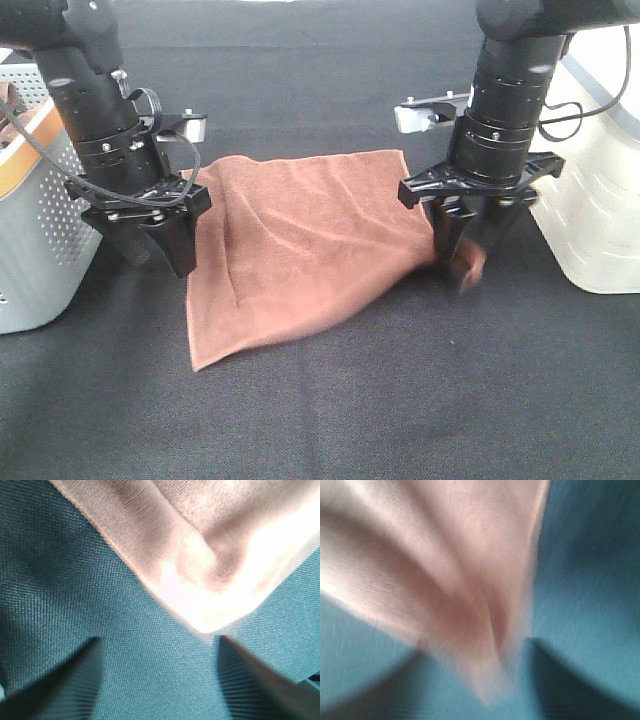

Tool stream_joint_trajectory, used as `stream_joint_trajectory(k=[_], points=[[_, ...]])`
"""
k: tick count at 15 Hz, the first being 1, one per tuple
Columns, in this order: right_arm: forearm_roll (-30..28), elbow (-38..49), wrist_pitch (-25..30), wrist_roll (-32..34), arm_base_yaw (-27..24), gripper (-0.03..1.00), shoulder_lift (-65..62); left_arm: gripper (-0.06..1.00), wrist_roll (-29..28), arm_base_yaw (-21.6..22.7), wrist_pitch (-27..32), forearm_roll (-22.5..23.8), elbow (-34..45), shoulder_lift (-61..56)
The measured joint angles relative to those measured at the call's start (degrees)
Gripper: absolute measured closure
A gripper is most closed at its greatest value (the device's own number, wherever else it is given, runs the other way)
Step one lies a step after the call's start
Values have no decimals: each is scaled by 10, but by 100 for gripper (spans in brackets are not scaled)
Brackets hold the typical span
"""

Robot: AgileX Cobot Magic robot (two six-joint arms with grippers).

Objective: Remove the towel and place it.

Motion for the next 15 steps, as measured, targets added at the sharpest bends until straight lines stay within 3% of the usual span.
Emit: stream_joint_trajectory(k=[1, 3, 6, 11, 15], points=[[0, 1, 8, 0, 0, 25, 0, 28, 0, 0, 0, -1, 0, 0], [-2, 1, 32, 0, 0, 20, 0, 27, 0, 0, 0, -4, 0, -6], [-1, 1, 36, 0, 0, 20, -32, 27, 0, 0, 1, -5, -22, -41], [69, 1, 34, -46, -1, 20, -149, 27, 0, 0, 2, -5, -89, -145], [99, 1, 42, -61, -1, 20, -257, 27, -21, 0, 4, 11, -91, -301]])
